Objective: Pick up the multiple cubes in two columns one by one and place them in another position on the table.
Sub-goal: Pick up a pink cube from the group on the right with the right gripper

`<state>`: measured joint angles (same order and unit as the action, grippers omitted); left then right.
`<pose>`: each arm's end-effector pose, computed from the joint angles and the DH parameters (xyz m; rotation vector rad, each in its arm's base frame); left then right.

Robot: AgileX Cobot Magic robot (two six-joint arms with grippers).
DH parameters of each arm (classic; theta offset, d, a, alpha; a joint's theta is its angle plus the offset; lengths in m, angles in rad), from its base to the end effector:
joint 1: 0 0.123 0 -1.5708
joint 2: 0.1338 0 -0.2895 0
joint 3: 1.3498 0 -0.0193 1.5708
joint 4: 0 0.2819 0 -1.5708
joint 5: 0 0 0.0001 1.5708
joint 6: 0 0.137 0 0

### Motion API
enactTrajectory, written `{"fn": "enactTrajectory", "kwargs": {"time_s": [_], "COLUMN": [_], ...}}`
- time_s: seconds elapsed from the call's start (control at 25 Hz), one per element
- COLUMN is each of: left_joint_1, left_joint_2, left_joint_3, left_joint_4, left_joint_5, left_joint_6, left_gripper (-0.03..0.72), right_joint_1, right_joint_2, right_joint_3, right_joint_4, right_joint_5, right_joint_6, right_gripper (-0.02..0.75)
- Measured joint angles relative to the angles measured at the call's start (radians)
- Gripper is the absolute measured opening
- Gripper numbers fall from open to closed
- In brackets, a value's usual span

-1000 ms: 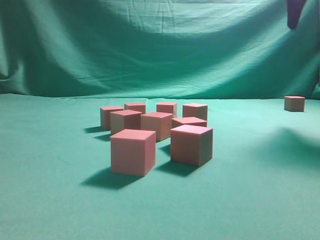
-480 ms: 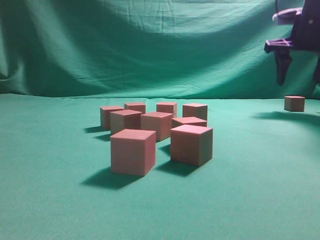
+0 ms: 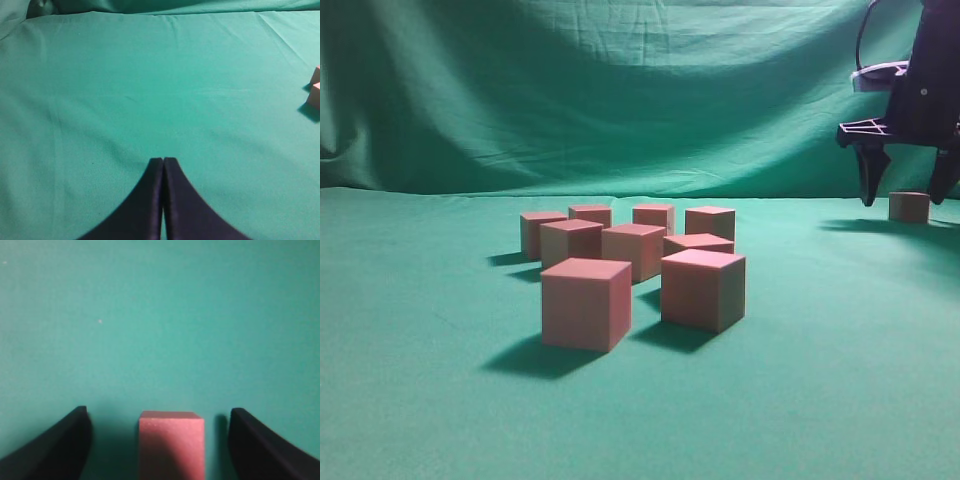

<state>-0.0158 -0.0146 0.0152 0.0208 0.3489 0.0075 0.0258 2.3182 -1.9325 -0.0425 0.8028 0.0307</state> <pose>0.1240 -0.0010 0.1654 0.0343 1.8327 0.0144 0.5603 0.0103 0.1206 -0.0231 2.6710 -0.0322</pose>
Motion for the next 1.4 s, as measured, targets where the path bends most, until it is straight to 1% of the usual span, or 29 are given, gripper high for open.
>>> {"fn": "enactTrajectory", "kwargs": {"time_s": [0.28, 0.32, 0.36, 0.4, 0.44, 0.48, 0.56, 0.6, 0.72, 0.84, 1.0, 1.16, 1.4], "left_joint_1": [0.000, 0.000, 0.000, 0.000, 0.000, 0.000, 0.000, 0.000, 0.000, 0.000, 0.000, 0.000, 0.000], "left_joint_2": [0.000, 0.000, 0.000, 0.000, 0.000, 0.000, 0.000, 0.000, 0.000, 0.000, 0.000, 0.000, 0.000], "left_joint_3": [0.000, 0.000, 0.000, 0.000, 0.000, 0.000, 0.000, 0.000, 0.000, 0.000, 0.000, 0.000, 0.000], "left_joint_4": [0.000, 0.000, 0.000, 0.000, 0.000, 0.000, 0.000, 0.000, 0.000, 0.000, 0.000, 0.000, 0.000], "left_joint_5": [0.000, 0.000, 0.000, 0.000, 0.000, 0.000, 0.000, 0.000, 0.000, 0.000, 0.000, 0.000, 0.000], "left_joint_6": [0.000, 0.000, 0.000, 0.000, 0.000, 0.000, 0.000, 0.000, 0.000, 0.000, 0.000, 0.000, 0.000], "left_gripper": [0.000, 0.000, 0.000, 0.000, 0.000, 0.000, 0.000, 0.000, 0.000, 0.000, 0.000, 0.000, 0.000], "right_joint_1": [0.000, 0.000, 0.000, 0.000, 0.000, 0.000, 0.000, 0.000, 0.000, 0.000, 0.002, 0.025, 0.095], "right_joint_2": [0.013, 0.013, 0.013, 0.013, 0.013, 0.013, 0.013, 0.013, 0.013, 0.013, -0.034, -0.159, -0.372], "right_joint_3": [-0.002, -0.002, -0.002, -0.002, -0.002, -0.002, -0.002, -0.002, -0.005, -0.017, -0.049, -0.079, -0.085], "right_joint_4": [0.010, 0.017, 0.022, 0.029, 0.035, 0.036, 0.037, 0.037, 0.037, 0.045, 0.101, 0.149, 0.167], "right_joint_5": [0.000, 0.000, 0.000, 0.000, 0.002, 0.002, 0.003, 0.008, 0.016, 0.056, 0.132, 0.213, 0.338], "right_joint_6": [-0.015, -0.018, -0.018, -0.018, -0.018, -0.018, -0.018, -0.018, -0.018, -0.019, -0.050, -0.089, -0.098], "right_gripper": [0.546, 0.505, 0.491, 0.492, 0.430, 0.393, 0.280, 0.251, 0.258, 0.258, 0.258, 0.258, 0.258]}}
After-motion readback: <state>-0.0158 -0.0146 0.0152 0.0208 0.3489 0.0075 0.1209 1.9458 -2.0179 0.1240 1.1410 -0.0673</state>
